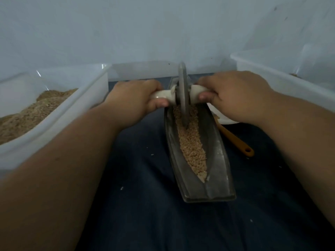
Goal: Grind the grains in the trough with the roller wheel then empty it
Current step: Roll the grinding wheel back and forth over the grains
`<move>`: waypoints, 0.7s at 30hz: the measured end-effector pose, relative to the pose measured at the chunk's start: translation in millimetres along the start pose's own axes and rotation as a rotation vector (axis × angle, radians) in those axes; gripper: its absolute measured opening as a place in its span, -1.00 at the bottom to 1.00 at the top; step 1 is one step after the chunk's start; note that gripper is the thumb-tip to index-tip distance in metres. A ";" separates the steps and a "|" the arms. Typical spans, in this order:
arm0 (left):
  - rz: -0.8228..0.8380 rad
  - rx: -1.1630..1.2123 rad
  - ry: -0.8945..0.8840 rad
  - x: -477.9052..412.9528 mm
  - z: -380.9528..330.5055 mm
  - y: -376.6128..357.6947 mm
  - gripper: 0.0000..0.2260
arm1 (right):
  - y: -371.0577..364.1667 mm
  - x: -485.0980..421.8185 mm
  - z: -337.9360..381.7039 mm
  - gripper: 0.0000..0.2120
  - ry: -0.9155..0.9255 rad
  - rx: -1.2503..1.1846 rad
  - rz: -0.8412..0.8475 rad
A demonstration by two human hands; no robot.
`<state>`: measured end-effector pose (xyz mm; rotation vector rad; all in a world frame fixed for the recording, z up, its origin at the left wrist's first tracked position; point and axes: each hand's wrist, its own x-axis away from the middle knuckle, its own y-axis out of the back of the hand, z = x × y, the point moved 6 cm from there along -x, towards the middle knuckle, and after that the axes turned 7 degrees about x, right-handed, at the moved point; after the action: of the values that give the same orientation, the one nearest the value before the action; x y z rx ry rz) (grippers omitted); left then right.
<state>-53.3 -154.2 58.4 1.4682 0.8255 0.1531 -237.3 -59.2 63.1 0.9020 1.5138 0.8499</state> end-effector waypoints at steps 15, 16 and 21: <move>0.403 0.041 0.009 28.1 -34.7 37.5 -0.52 | 45.1 29.9 25.7 -0.40 0.161 -0.043 0.291; 0.414 0.040 0.016 29.1 -35.3 37.3 -0.52 | 46.3 30.4 28.0 -0.41 0.161 -0.043 0.298; 0.358 -0.003 0.040 18.5 -30.3 25.2 -0.59 | 26.7 18.3 21.1 -0.62 0.082 -0.091 0.266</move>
<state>-47.6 -115.4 77.4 1.6045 0.5877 0.4530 -215.6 -30.1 76.4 1.0260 1.4312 1.1509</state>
